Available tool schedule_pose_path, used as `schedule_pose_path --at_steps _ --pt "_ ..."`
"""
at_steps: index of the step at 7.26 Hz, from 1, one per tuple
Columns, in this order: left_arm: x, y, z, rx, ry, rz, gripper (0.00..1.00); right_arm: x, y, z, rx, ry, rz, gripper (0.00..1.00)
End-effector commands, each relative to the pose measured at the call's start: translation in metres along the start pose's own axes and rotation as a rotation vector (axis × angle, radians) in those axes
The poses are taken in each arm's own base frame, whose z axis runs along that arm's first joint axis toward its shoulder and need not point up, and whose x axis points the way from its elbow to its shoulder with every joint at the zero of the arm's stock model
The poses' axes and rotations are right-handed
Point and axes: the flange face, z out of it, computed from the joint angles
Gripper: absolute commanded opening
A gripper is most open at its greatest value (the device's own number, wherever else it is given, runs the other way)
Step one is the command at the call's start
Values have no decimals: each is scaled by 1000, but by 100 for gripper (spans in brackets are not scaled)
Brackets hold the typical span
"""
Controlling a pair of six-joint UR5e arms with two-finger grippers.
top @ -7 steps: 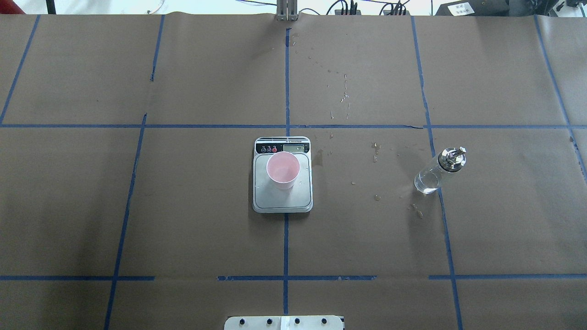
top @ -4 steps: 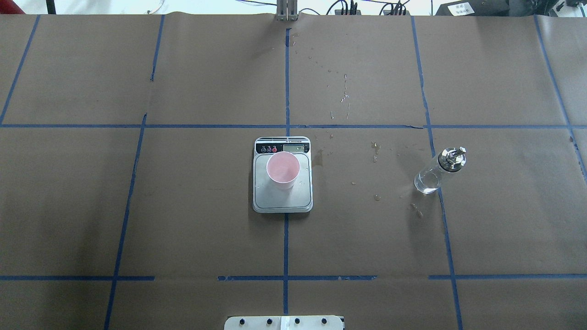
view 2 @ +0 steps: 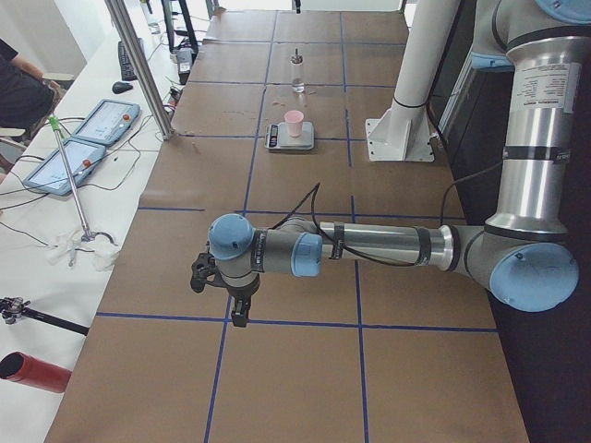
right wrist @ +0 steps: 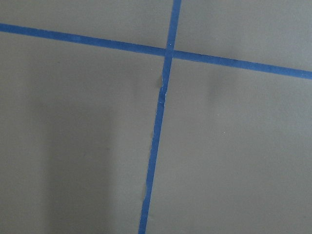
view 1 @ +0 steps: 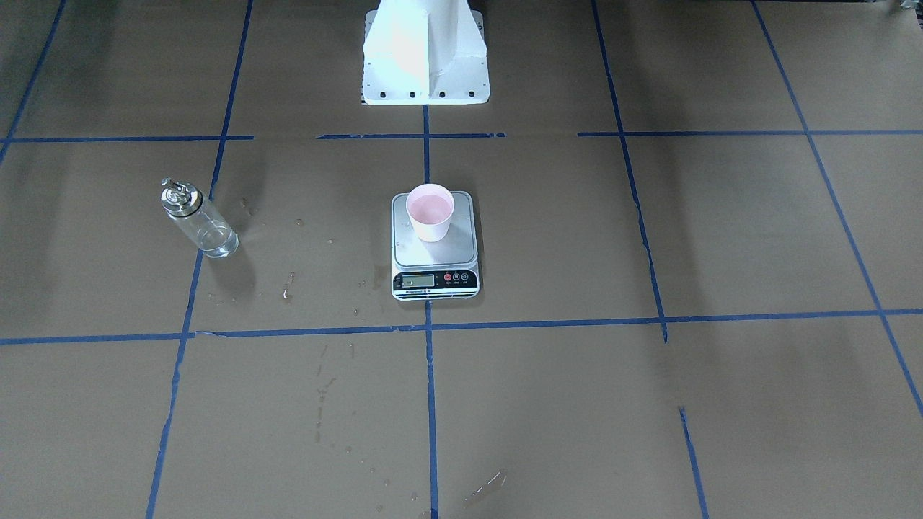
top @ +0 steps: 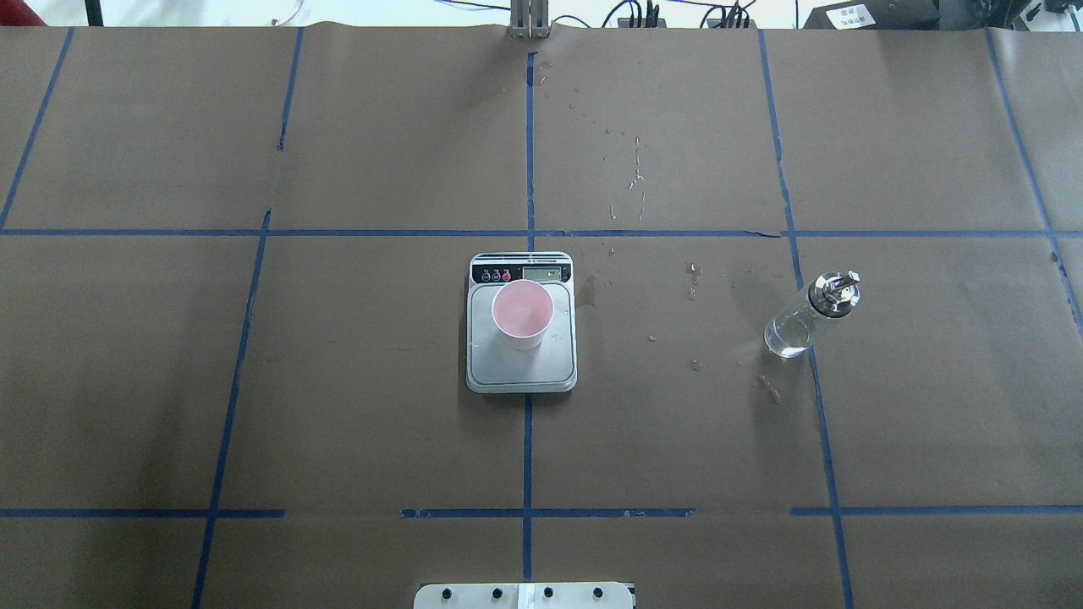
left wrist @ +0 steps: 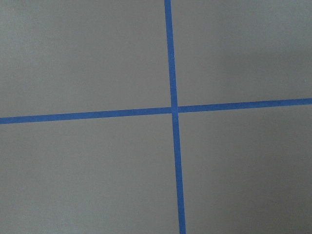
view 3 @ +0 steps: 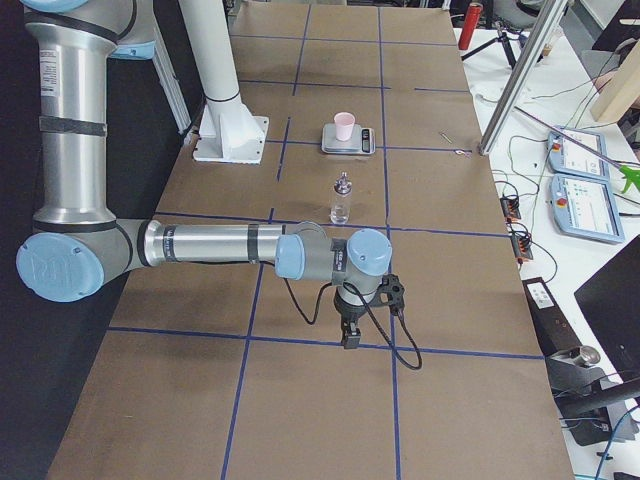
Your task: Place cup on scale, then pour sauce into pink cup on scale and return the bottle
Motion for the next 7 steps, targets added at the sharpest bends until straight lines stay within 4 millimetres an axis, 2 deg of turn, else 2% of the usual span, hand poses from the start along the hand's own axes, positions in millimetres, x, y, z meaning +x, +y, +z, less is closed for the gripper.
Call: schedule_pose_path --at_steps 1,7 --pt "-1 0 0 0 0 -1 100 1 5 3 -4 -19 7 100" --pt "2 -4 -2 3 -1 4 100 -1 2 1 2 -21 0 100"
